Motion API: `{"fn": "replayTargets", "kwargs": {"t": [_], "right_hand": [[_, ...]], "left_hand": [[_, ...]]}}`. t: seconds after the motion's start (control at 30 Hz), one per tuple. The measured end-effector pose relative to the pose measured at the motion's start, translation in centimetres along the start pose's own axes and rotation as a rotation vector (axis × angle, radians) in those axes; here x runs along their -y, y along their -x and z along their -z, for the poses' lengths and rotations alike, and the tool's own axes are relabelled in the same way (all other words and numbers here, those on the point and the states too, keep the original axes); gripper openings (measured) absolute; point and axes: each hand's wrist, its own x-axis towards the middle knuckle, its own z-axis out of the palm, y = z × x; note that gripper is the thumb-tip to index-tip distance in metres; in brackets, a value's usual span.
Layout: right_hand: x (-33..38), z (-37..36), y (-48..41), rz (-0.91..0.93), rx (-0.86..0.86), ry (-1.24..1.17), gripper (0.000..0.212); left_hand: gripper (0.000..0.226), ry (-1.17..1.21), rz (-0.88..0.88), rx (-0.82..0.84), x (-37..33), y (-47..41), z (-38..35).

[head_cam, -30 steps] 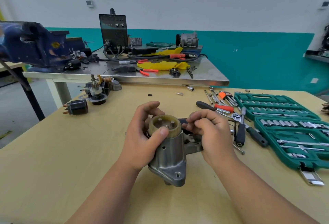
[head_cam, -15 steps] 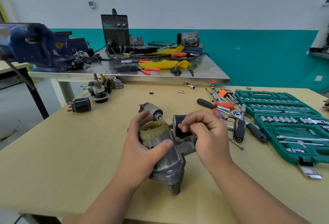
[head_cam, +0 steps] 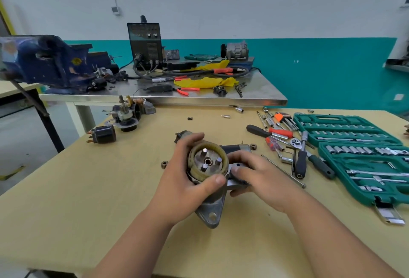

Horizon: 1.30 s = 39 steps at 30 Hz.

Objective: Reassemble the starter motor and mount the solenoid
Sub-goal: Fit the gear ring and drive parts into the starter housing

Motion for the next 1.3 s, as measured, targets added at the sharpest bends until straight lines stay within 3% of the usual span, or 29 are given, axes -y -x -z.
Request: {"fn": "replayTargets", "kwargs": {"t": [0.2, 0.57, 0.83, 0.97, 1.13, 1.3], "right_hand": [[1.0, 0.7, 0.4, 0.267, -0.140, 0.614, 0.012], [3.5, 0.2, 0.3, 0.405, -0.070, 1.145, 0.022], [3.1, 0.5, -0.3, 0.412, -0.068, 0.929, 0.012], [1.7, 0.0, 0.1, 0.411, -0.166, 0.765, 0.006], [1.3, -1.0, 0.8, 0.358, -0.255, 0.541, 0.023], [1.6, -1.3, 0.8, 0.311, -0.291, 0.464, 0.021]], "left_hand": [[0.052, 0.086, 0.034, -0.088, 0.2, -0.4, -0.5], [0.054, 0.179, 0.070, -0.148, 0.4, -1.1, -1.2], [0.056, 0.225, 0.107, -0.157, 0.9, -1.2, -0.6], [0.057, 0.221, 0.140, -0.156, 0.8, -1.3, -0.6], [0.045, 0.284, 0.197, -0.153, 0.6, -1.5, -0.5], [0.047, 0.384, 0.271, -0.224, 0.4, -1.8, -0.4]]}}
